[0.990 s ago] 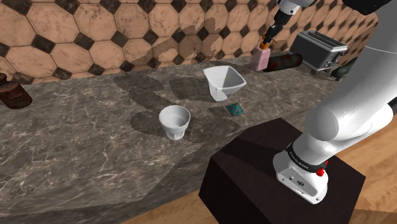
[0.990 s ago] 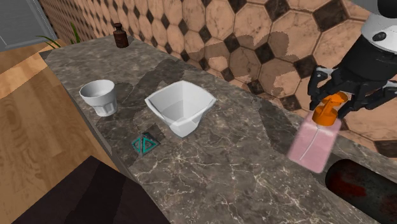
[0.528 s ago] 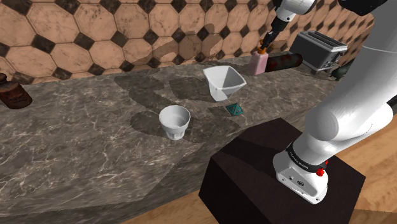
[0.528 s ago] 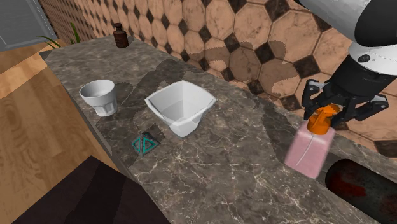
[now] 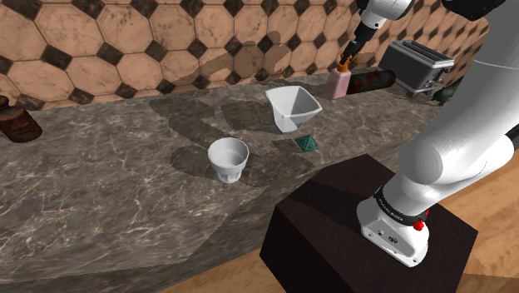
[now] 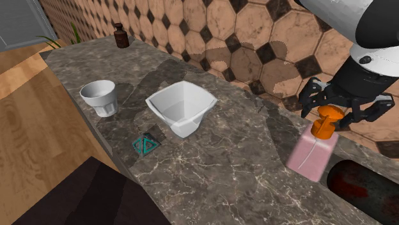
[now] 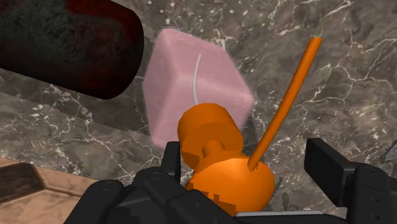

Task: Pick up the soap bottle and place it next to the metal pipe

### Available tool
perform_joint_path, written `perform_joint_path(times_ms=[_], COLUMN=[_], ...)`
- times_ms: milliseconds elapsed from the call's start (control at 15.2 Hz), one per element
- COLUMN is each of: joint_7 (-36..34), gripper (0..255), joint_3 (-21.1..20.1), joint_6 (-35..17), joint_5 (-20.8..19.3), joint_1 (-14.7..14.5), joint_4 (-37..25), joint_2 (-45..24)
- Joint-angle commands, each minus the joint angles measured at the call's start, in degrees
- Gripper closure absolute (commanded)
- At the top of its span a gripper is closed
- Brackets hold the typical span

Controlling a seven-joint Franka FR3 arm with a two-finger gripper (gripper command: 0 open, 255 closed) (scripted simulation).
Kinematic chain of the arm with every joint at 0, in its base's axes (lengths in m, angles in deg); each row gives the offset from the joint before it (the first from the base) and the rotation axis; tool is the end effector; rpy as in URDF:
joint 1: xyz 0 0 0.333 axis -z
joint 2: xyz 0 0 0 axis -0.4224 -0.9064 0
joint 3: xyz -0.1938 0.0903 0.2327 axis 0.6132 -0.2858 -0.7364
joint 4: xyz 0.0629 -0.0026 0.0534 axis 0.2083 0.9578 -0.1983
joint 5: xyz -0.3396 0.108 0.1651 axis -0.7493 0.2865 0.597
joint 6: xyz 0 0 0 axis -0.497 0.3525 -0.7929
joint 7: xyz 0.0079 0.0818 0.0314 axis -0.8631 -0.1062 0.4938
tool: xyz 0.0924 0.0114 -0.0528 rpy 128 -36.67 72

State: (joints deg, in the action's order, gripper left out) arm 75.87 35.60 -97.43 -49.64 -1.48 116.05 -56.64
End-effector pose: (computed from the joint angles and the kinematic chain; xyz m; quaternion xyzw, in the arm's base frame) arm 0.4815 -0.4007 0.4116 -0.9935 -0.0577 -0.0915 0.0349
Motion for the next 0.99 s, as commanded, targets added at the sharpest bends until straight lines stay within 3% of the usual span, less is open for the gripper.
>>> perform_joint_path(times_ms=[0, 198, 462, 924], joint_7=[0.0, 0.0, -1.11, -1.11], gripper=[0, 0, 0, 0], joint_3=[0.0, 0.0, 0.76, 0.75], joint_6=[0.0, 0.0, 6.12, 6.12], joint_5=[0.0, 0.0, -1.73, -1.73], joint_1=[0.0, 0.0, 0.3, 0.3], joint_4=[0.0, 0.0, -3.48, -3.48], joint_2=[0.0, 0.0, 2.84, 2.84])
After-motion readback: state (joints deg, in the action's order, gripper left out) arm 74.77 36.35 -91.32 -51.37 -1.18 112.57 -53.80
